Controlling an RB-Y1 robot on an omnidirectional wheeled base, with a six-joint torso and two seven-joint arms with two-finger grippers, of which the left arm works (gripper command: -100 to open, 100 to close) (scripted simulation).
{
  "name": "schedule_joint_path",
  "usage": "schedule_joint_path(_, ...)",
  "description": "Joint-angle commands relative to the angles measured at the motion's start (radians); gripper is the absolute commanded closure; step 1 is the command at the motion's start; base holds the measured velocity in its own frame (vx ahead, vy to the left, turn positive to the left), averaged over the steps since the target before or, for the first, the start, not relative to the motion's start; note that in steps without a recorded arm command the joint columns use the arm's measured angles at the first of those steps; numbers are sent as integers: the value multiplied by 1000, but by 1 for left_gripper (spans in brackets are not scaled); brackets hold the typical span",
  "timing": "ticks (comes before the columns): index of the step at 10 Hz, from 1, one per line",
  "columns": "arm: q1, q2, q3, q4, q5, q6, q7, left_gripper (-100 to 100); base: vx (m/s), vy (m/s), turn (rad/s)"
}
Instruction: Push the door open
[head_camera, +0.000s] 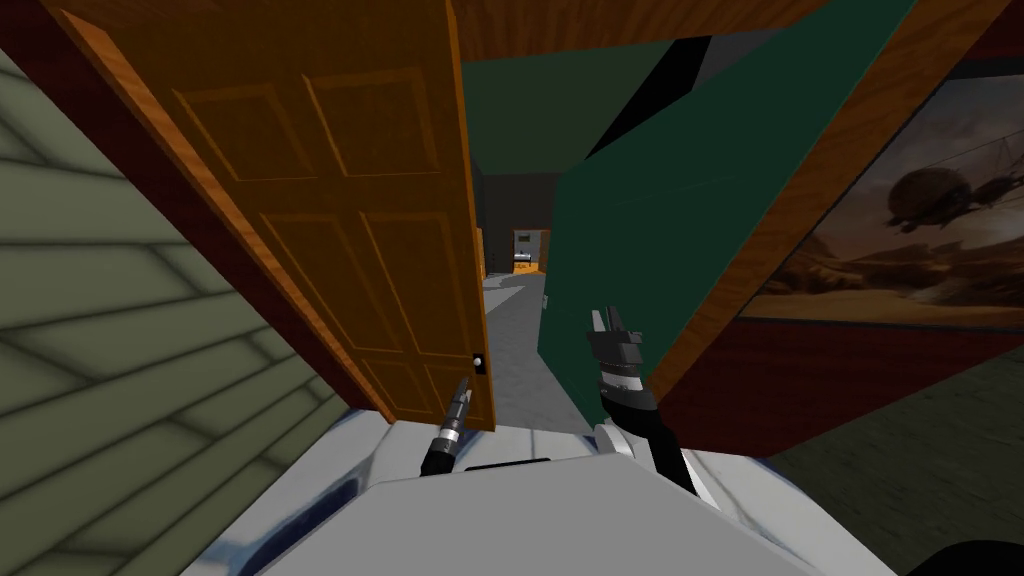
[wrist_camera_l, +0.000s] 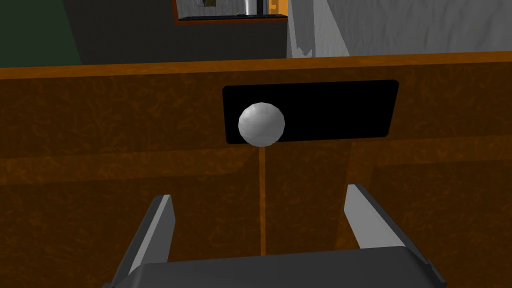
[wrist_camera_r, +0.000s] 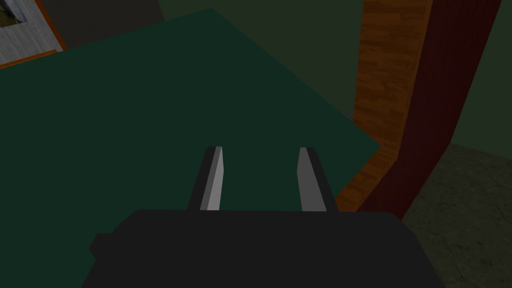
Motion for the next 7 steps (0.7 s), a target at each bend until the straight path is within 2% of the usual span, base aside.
schedule_joint_path(1, -7, -1, 5, 10, 1, -3, -2, -100, 157, -49, -23)
schedule_joint_path(5, -25, -14, 16, 35, 4, -9, -5, -100, 216, -17, -23)
schedule_joint_path(6, -22, -11, 14, 30, 4, -8, -5, -100, 83, 2, 5)
schedule_joint_path(7, -22, -11, 14, 30, 4, -8, -5, 100, -16, -3, 1)
